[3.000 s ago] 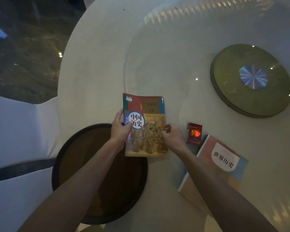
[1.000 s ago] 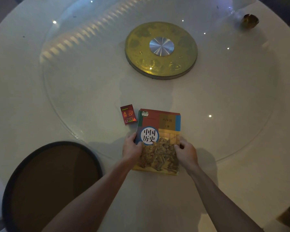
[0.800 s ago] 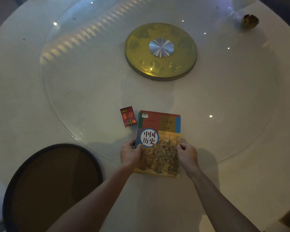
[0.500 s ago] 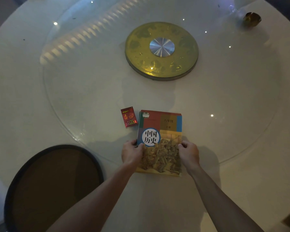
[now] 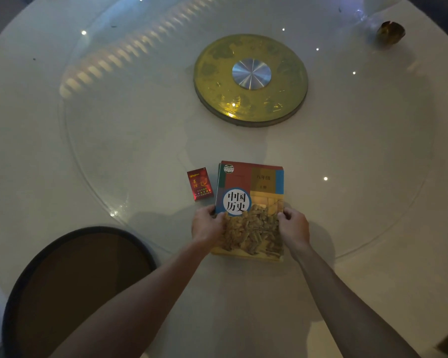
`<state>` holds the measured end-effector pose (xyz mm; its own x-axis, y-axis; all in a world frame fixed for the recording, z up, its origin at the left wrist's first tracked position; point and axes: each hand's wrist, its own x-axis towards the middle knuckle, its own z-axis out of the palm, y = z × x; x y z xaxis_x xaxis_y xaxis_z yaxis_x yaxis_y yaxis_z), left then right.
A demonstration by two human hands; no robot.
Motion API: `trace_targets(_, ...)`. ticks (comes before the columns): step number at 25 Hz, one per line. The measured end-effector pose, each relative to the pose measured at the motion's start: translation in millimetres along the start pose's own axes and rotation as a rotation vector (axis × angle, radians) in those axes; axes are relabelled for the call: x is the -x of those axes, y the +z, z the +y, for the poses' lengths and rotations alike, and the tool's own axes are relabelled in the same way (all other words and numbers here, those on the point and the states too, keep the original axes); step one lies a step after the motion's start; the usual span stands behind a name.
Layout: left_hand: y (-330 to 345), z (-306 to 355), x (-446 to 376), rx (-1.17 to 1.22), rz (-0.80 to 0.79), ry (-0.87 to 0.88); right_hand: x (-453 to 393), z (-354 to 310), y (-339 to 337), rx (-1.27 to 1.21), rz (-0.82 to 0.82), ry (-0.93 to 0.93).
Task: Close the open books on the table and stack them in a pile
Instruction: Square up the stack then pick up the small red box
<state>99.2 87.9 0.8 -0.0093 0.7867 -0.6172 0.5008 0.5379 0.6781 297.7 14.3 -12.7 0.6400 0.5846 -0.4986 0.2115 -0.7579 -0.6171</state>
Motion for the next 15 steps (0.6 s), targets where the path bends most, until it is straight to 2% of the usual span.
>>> trace_targets(3,-9,0,-5,-0.004,0.011,0.001,6,-14,4,0.100,0.097,-0.071)
trace_targets(6,-27,10,-20,0.061,0.199,-0.019,12,-61,20,0.180,0.165,-0.282)
trace_targets(8,-41,20,-34,0.120,0.268,-0.038,18,-97,37,0.138,0.023,-0.427)
trace_targets(9,-48,22,-43,0.130,0.268,-0.047,19,-111,48,0.130,-0.102,-0.457)
trace_targets(11,-57,23,-59,0.122,0.216,-0.059,21,-132,71,0.139,-0.350,-0.429)
trace_targets(12,-61,21,-64,0.113,0.177,-0.063,21,-139,83,0.160,-0.419,-0.398)
trace_targets(15,-69,11,-73,0.101,0.112,-0.051,22,-147,111,0.197,-0.436,-0.333)
